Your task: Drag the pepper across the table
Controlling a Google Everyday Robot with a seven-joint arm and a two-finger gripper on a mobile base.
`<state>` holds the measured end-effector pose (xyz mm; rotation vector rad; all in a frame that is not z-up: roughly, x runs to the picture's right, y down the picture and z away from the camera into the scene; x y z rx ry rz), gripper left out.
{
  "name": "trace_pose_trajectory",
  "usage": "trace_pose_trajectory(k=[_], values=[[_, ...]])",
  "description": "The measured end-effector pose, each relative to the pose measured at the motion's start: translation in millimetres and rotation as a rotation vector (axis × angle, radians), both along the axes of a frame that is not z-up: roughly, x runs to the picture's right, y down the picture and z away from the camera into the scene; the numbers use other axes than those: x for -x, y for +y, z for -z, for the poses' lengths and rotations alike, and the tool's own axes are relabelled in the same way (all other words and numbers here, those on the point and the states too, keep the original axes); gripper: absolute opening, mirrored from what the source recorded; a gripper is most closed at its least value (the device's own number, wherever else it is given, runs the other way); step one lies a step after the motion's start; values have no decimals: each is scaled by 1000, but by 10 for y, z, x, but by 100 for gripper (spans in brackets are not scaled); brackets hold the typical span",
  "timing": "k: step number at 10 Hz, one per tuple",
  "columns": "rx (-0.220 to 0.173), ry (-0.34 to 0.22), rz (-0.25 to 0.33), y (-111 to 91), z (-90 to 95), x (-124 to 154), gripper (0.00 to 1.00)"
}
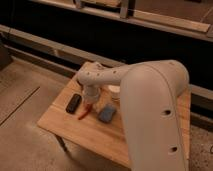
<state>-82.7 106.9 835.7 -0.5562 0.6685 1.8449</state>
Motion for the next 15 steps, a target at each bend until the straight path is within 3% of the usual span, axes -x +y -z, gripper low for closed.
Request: trace_pose_trajectory(k=[4,10,13,15], values=[[-49,-30,35,-43,77,86,2],[-159,-26,134,-411,452,167,0],[-245,-68,281,-814,833,410,0],[-278,-88,368,-1029,1043,563,0]])
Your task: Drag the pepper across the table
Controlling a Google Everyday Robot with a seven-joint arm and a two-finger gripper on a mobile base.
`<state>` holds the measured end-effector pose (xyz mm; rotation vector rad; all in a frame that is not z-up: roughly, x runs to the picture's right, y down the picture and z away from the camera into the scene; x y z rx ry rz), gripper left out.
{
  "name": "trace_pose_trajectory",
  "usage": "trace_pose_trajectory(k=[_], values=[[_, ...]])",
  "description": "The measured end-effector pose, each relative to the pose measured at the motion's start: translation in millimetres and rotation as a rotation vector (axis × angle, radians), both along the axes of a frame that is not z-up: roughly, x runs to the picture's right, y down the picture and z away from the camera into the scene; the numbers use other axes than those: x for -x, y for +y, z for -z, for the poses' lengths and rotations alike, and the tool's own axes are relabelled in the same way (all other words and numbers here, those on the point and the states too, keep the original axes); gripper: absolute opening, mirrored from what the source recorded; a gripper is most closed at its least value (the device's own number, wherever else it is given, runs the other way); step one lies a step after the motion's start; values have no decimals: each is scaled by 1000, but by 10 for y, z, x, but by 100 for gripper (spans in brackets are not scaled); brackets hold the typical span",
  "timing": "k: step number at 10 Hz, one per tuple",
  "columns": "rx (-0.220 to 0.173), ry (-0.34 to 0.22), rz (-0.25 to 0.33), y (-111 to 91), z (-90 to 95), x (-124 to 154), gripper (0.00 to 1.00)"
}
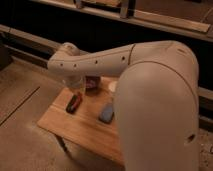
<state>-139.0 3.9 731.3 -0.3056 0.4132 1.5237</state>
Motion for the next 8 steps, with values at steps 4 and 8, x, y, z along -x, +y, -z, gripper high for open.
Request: trace_pose_trajectory(k=[4,8], values=[[12,-48,151,-248,103,332,0],[24,-108,418,-397,160,1214,0]])
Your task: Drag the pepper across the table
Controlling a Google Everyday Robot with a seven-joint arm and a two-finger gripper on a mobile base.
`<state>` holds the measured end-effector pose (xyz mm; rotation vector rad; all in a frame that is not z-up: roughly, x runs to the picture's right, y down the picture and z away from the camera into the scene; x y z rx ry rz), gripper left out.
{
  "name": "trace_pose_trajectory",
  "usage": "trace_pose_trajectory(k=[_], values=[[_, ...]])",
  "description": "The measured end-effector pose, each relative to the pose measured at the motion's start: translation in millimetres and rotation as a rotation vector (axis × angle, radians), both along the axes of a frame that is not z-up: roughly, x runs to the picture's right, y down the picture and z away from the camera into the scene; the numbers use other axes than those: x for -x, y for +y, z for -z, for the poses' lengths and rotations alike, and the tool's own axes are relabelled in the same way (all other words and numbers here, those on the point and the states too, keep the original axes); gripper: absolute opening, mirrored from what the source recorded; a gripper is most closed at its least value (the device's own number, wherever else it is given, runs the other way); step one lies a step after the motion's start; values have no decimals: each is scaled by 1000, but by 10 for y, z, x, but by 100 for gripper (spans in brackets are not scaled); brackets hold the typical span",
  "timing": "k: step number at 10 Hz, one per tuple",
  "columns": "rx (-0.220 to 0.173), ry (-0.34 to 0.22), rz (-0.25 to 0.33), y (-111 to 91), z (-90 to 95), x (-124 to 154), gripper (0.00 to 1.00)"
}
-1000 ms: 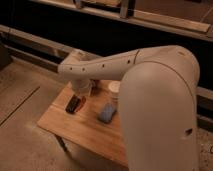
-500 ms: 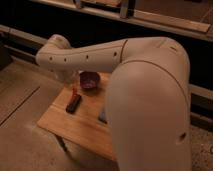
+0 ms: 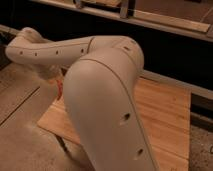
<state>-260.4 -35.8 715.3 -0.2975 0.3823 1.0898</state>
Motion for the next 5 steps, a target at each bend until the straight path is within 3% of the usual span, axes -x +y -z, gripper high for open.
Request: trace_pose_trajectory(k=[2,5], values=[[10,-59,98,76,55,506,0],[13,-121,196,182,142,985,0]])
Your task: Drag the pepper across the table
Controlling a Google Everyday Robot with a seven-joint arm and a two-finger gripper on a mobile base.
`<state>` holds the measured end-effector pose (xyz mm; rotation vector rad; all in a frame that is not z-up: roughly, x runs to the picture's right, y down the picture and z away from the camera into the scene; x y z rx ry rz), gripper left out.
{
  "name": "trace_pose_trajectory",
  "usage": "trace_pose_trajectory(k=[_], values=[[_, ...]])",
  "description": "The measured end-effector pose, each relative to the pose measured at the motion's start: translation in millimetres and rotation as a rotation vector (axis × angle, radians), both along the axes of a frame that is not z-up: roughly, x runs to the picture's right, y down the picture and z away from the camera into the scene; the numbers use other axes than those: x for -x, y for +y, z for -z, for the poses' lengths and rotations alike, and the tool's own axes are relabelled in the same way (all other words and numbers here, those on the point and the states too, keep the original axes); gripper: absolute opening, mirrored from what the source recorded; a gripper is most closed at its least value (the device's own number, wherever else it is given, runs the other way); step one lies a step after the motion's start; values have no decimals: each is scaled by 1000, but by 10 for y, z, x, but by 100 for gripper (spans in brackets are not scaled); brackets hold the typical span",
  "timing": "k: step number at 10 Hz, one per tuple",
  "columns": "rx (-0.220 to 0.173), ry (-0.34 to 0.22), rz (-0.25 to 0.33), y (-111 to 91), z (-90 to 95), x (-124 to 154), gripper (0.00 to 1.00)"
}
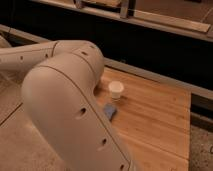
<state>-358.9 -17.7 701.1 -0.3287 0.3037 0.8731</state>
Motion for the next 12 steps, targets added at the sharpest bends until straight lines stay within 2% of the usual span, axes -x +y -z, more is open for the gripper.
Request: trace_pose_trajectory(k=[1,2,4,5,7,12], values=[[-2,2,3,-20,5,-1,0],[-3,10,-17,-81,16,-66,0],[5,37,-85,-163,5,-271,0],[14,54,-121,-189,-14,-404,7],[23,67,-151,-209,-23,-515,24],[44,114,-165,-218,-82,-680,74]])
